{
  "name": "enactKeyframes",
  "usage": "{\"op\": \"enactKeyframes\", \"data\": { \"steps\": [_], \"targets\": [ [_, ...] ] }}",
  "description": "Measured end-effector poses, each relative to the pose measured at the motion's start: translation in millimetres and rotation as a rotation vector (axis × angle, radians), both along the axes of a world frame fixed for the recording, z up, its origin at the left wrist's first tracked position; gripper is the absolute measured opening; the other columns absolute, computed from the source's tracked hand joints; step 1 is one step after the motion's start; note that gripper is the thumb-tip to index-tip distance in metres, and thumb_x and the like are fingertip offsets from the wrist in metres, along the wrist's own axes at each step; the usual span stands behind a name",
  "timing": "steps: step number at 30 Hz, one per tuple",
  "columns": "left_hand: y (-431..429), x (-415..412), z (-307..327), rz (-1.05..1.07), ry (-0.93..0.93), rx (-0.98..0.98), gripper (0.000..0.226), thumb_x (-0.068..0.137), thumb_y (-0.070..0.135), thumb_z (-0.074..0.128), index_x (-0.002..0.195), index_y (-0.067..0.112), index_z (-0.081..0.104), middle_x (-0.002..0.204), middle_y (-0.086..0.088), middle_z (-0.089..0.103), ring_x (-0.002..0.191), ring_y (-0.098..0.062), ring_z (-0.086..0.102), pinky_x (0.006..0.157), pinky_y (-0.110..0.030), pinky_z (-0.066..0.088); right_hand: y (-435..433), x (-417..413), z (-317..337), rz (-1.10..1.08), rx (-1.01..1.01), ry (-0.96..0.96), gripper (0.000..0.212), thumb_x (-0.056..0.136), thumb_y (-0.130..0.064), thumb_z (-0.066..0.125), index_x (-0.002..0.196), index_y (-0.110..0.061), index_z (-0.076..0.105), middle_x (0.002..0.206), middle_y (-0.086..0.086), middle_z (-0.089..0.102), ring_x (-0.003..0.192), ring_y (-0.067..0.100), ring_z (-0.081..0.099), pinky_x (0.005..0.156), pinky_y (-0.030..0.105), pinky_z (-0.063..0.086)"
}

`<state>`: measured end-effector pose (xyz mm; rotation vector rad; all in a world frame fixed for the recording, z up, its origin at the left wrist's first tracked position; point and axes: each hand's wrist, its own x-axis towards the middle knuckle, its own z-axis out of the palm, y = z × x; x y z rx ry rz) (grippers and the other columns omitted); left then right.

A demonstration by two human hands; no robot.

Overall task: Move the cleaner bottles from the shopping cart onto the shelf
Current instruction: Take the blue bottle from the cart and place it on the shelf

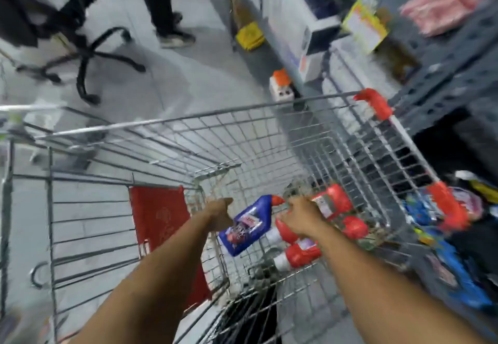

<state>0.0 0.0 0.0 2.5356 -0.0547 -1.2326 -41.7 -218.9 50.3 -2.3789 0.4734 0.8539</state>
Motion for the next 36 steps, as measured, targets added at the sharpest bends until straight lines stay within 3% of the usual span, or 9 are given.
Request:
{"op": "enactKeyframes", "data": {
  "steps": [2,5,13,18,21,26,28,32,36],
  "targets": [
    [2,-3,-27,-0.087,0.023,-0.033,0.073,0.078,0.026,0.07,0.14,0.007,0.037,0.141,-0.02,0.05,0.127,-0.034,0.05,0.105,-0.038,0.042,17,13,-38,-0.021,0.043,0.032,0.037,0.079,-0.025,0.068,0.112,-0.009,0.064,0.111,0.018,0.07,0.101,0.031,0.066,0.069,0.022,0.04],
    [0,-13,-59,-0.154,0.034,-0.009,0.062,0.068,0.023,0.075,0.123,0.008,0.049,0.119,-0.022,0.063,0.11,-0.039,0.06,0.086,-0.038,0.048,38,21,-78,-0.189,0.143,0.181,0.056,0.076,-0.026,0.072,0.125,-0.008,0.055,0.123,0.019,0.064,0.11,0.034,0.063,0.093,0.036,0.051],
    [2,-7,-95,-0.195,0.078,0.038,0.065,0.043,0.031,0.088,0.1,0.017,0.06,0.094,-0.01,0.069,0.088,-0.032,0.066,0.067,-0.026,0.039,64,28,-118,-0.281,-0.059,0.217,0.042,0.082,-0.031,0.07,0.111,-0.001,0.063,0.119,0.022,0.067,0.109,0.037,0.063,0.089,0.037,0.049],
    [9,-16,-87,-0.09,0.071,-0.021,0.06,0.039,0.037,0.09,0.087,0.023,0.056,0.077,0.005,0.055,0.066,-0.018,0.049,0.047,-0.018,0.027,63,23,-115,-0.305,0.002,0.211,0.045,0.079,-0.031,0.072,0.115,-0.007,0.058,0.122,0.016,0.066,0.112,0.035,0.062,0.091,0.036,0.047],
    [11,-23,-76,0.013,0.03,-0.063,0.061,0.039,0.04,0.088,0.089,0.021,0.059,0.078,0.001,0.064,0.069,-0.021,0.057,0.053,-0.026,0.039,54,26,-103,-0.319,0.076,0.16,0.044,0.074,-0.032,0.075,0.111,-0.016,0.058,0.12,0.011,0.067,0.11,0.032,0.063,0.09,0.033,0.046],
    [-7,-21,-19,0.161,-0.107,-0.181,0.057,0.041,0.039,0.088,0.089,0.022,0.062,0.076,0.003,0.07,0.068,-0.022,0.064,0.054,-0.029,0.047,15,45,-52,-0.217,0.289,-0.006,0.045,0.073,-0.026,0.077,0.112,-0.011,0.059,0.115,0.012,0.068,0.104,0.031,0.064,0.091,0.037,0.051],
    [-21,-18,15,0.236,-0.122,-0.289,0.059,0.039,0.038,0.088,0.09,0.025,0.063,0.081,0.002,0.074,0.075,-0.022,0.069,0.065,-0.038,0.058,-8,46,-16,-0.233,0.414,-0.113,0.051,0.071,-0.022,0.078,0.116,-0.013,0.057,0.114,0.007,0.068,0.102,0.026,0.065,0.093,0.042,0.052],
    [-66,-18,106,0.3,-0.209,-0.589,0.061,0.043,0.018,0.093,0.097,0.015,0.064,0.094,-0.012,0.076,0.089,-0.035,0.07,0.08,-0.056,0.057,-56,32,88,-0.295,0.583,-0.411,0.046,0.072,-0.017,0.078,0.11,-0.026,0.054,0.102,-0.004,0.065,0.092,0.015,0.065,0.089,0.04,0.053],
    [-115,-29,199,0.296,-0.318,-0.849,0.063,0.047,-0.001,0.092,0.102,0.003,0.06,0.095,-0.014,0.075,0.085,-0.022,0.073,0.078,-0.042,0.061,-99,4,201,-0.296,0.661,-0.731,0.045,0.063,-0.028,0.078,0.102,-0.029,0.056,0.096,-0.003,0.07,0.082,0.007,0.068,0.075,0.023,0.054]
  ]
}}
